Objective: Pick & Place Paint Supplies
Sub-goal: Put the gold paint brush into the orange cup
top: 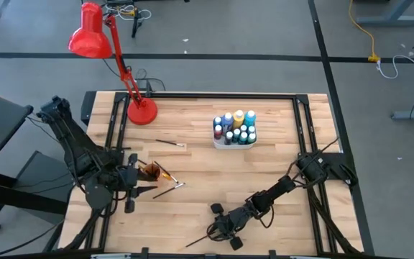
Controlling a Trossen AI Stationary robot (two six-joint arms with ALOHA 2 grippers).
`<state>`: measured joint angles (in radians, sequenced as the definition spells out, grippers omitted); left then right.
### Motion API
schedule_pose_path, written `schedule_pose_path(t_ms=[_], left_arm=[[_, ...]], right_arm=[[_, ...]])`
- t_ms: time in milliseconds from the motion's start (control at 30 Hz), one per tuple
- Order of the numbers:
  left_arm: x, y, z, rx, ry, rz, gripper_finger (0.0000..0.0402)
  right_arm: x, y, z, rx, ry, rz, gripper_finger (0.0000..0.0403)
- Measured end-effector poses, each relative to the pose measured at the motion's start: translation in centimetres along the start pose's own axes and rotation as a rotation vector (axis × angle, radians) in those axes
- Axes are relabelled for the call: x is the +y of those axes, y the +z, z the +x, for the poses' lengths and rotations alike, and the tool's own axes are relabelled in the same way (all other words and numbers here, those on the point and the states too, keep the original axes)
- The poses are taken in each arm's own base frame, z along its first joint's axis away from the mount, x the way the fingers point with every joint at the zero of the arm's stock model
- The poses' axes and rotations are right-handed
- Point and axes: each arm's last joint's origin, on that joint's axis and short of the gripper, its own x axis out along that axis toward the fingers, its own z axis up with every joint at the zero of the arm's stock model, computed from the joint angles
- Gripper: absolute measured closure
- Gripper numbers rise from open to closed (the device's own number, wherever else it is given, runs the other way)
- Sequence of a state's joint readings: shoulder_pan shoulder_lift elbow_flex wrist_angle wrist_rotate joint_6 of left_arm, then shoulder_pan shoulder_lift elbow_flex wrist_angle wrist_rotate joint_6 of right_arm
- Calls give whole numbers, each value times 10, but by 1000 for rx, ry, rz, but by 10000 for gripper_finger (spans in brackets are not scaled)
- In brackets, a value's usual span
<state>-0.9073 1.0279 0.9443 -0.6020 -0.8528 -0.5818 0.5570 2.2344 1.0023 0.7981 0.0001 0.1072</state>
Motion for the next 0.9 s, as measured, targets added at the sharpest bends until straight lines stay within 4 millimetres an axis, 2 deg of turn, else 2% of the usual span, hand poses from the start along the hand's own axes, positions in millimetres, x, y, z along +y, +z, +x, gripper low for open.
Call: schedule_pose_path(t_ms=[200, 233, 367, 467, 900], left_arm=[[0, 0, 0, 1, -5, -4, 299], [0, 0, 0, -1, -6, -2, 299], [-2, 2, 0, -17, -16, 15, 299], [-2, 3, 0, -21, -18, 35, 299], [-6, 3, 3, -32, -19, 60, 299]], right_arm=[[-11, 0, 0, 11, -18, -29, 384], [-13, 0, 0, 11, -17, -27, 391], [-20, 0, 0, 12, -16, -20, 381], [-24, 3, -2, 13, -28, -60, 393], [-48, 36, -28, 102, -79, -206, 400]])
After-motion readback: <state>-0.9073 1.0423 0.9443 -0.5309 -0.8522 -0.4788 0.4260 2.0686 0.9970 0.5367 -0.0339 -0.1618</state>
